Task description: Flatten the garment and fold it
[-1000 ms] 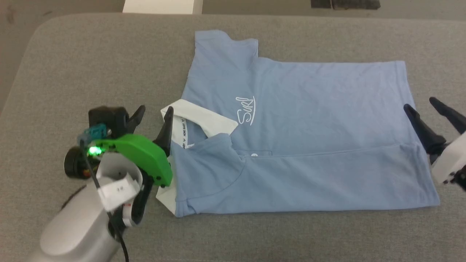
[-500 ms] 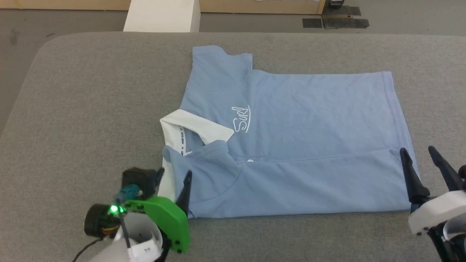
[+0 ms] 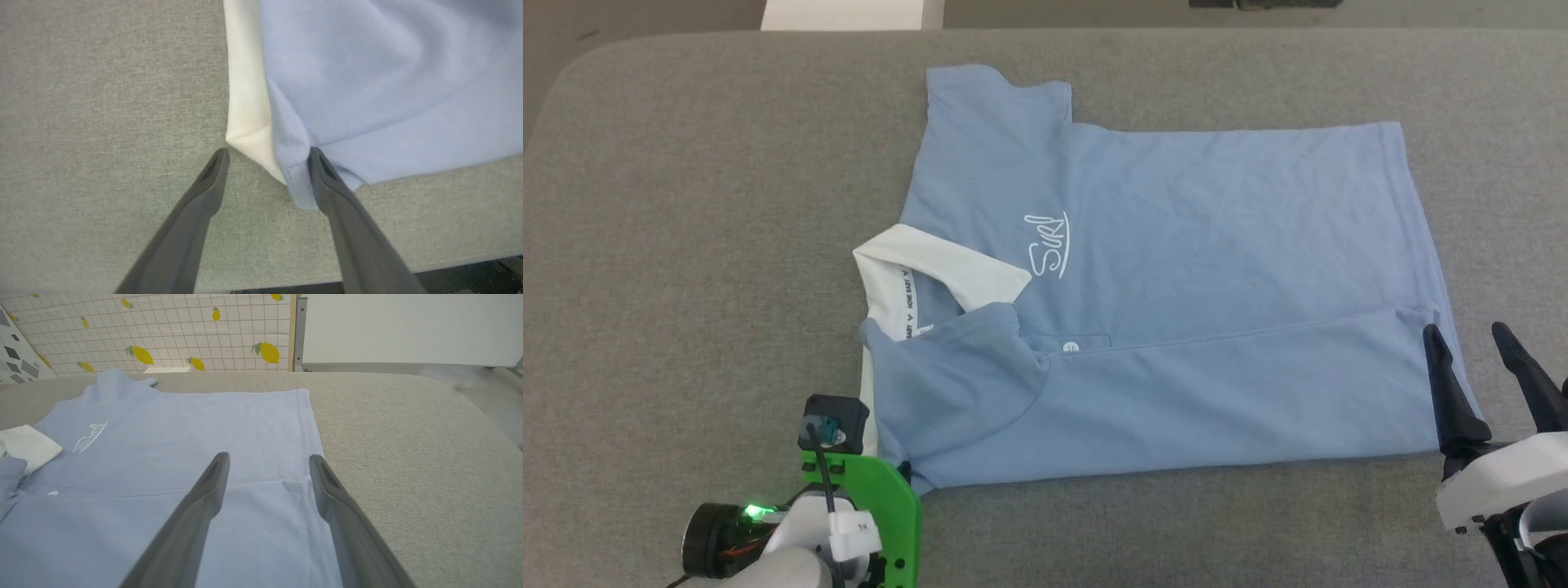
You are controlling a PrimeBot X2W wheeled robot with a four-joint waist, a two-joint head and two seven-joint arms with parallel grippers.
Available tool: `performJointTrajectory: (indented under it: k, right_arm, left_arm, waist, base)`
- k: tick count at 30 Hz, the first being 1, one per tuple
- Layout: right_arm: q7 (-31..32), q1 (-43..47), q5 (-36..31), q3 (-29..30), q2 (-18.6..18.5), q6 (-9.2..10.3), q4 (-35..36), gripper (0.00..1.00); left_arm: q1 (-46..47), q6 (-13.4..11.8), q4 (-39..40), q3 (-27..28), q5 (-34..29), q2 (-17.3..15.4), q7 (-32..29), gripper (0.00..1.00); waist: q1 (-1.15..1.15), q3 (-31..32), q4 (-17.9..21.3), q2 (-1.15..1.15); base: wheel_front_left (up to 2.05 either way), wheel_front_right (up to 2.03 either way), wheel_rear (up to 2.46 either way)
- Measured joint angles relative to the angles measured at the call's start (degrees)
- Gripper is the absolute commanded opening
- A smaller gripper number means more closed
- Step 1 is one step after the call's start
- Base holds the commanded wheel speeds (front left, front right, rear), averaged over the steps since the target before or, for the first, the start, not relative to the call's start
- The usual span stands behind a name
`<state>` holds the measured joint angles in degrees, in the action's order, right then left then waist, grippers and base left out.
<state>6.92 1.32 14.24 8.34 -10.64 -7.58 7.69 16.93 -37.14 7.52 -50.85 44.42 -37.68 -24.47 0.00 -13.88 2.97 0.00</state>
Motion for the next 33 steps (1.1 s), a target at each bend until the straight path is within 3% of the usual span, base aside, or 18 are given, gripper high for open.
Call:
performJointTrajectory:
  k: [6, 7, 8, 15, 22, 25, 33]
  right_arm:
    - [0.16, 0.02, -0.02, 0.19, 0.66, 0.00, 0.73, 1.00]
    - [0.16, 0.02, -0.02, 0.27, 0.69, 0.00, 0.73, 1.00]
    - [0.16, 0.02, -0.02, 0.36, 0.73, 0.00, 0.71, 1.00]
    - [4.04, 0.15, -1.35, 2.13, 0.26, 0.00, -1.63, 1.00]
    - [14.02, -0.73, -4.63, 5.22, -0.18, 0.00, -6.19, 1.00]
    - [19.60, -3.01, -4.99, 6.10, 0.34, 0.00, -8.61, 1.00]
    - [27.44, -7.00, -10.33, 11.33, 3.21, 0.00, -13.89, 1.00]
  left_arm:
    - [0.14, -0.22, -0.16, -0.02, 0.57, 0.07, -0.66, 1.00]
    - [0.13, -0.09, -0.26, 0.21, 1.04, 0.22, -0.66, 0.94]
    - [0.08, 0.31, -0.29, 0.48, 1.64, 0.47, -0.59, 0.00]
    - [-0.52, 2.66, -1.54, 1.33, 3.48, 2.35, 2.80, 0.00]
    - [-0.34, 2.88, -0.20, 2.59, 2.79, 2.53, 6.04, 0.00]
    - [0.05, 3.11, 1.27, 2.57, 1.62, 2.20, 6.49, 0.00]
    - [1.22, 3.99, 3.01, 1.74, 0.27, 1.54, 6.56, 0.00]
  waist:
    - [0.00, -2.04, 0.57, 0.00]
    - [0.00, -2.26, 0.65, 0.00]
    - [0.00, -2.38, 0.69, 0.00]
    - [0.00, -1.17, 0.20, 0.00]
    - [0.00, -0.20, -1.61, 0.00]
    - [0.00, -0.40, -2.29, 0.00]
    - [0.00, -1.86, -3.33, 0.00]
  base:
    - [0.00, 0.00, 0.00]
    - [0.00, 0.00, 0.00]
    - [0.00, 0.00, 0.00]
    - [0.00, 0.00, 0.00]
    - [0.00, 0.00, 0.00]
    - [0.00, 0.00, 0.00]
    - [0.00, 0.00, 0.00]
